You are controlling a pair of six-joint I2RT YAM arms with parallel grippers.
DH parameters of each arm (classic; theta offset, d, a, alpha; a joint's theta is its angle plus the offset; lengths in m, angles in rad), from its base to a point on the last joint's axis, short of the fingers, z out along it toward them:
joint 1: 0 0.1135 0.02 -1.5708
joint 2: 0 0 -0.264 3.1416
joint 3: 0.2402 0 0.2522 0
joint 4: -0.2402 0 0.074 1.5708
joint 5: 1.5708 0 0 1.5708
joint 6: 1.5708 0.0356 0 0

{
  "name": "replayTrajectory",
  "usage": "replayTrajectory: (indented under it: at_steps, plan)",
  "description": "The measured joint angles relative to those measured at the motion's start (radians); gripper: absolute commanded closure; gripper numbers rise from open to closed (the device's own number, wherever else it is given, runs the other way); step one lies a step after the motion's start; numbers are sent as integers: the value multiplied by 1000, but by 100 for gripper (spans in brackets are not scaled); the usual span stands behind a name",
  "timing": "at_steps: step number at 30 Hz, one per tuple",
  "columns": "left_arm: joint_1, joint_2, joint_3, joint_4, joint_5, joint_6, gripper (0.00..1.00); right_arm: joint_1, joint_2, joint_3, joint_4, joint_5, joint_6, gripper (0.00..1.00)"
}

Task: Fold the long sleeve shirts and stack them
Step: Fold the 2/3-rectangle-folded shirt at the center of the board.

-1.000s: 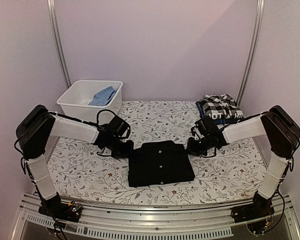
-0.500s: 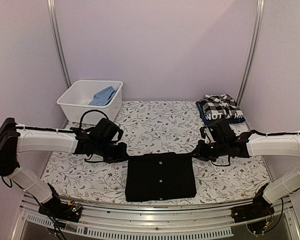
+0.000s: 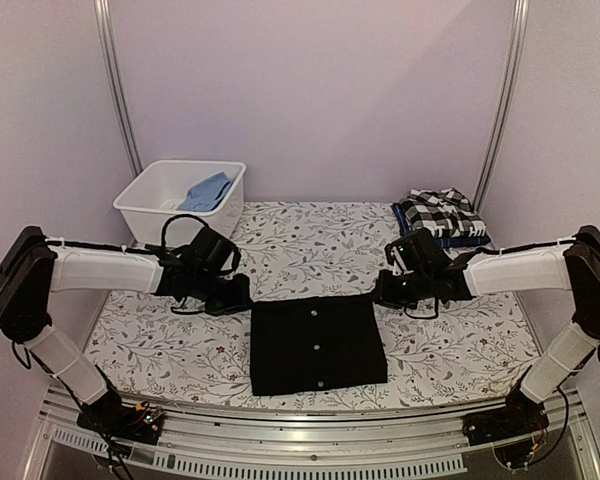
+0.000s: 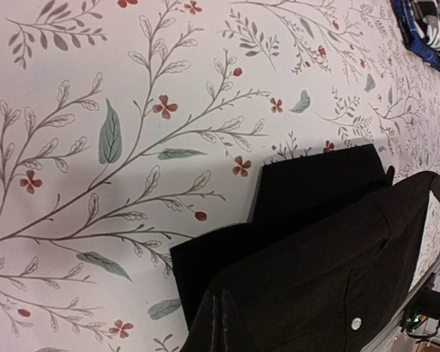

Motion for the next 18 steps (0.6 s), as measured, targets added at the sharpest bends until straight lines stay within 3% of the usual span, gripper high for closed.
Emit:
replayTrajectory:
  at_steps: [7,14,16,18]
  plan:
    - [54,104,21,37,23,27,100,-38,163,89,66,-11,-35,100]
    - [78,128,85,37,19,50,100,-70,207,140,78,-12,-54,97]
    - [84,128,90,36,16,57,95,-74,209,155,78,-11,-59,92]
    - [94,129,90,27,3,69,76,-80,213,173,73,2,-66,86]
